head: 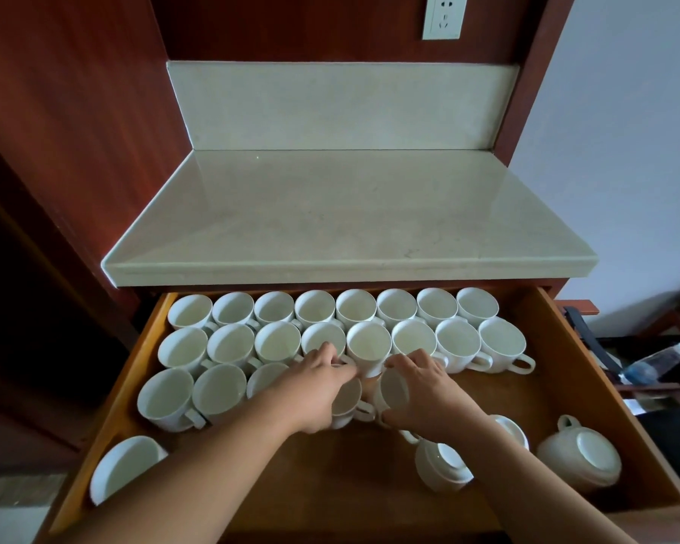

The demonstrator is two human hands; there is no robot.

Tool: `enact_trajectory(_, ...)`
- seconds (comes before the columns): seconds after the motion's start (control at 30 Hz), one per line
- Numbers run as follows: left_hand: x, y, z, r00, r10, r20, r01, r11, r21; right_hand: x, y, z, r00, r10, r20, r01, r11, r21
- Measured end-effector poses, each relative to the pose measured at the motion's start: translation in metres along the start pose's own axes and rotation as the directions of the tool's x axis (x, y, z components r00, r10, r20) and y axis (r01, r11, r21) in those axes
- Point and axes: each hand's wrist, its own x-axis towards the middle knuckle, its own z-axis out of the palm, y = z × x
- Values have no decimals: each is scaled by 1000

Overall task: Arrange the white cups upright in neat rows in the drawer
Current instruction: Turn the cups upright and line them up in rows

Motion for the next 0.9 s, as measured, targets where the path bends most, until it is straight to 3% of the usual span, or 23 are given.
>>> enact_trajectory(0.37,-5,-3,18,998,23,-65,-19,998,63,1,-7,19,994,-83,-66,76,992,-102)
enact_trajectory(0.53,-15,-14,24,987,40,-158,-34,999,39,-4,-10,16,1000,-13,-27,11,997,-74)
enact_trajectory(0.63,-29,-29,21,969,-24,-247,11,998,-56,-6,-12,20,999,32,-15,-33,998,-58)
enact_trajectory(0.73,-41,-45,18,945,-102,-312,93,995,-45,-3,-18,25,997,68,-26,-70,995,-73)
enact_trajectory(0.9,-56,-52,21,954,-178,-240,167,984,-65,2,-26,31,993,96,-74,-100,994,-53)
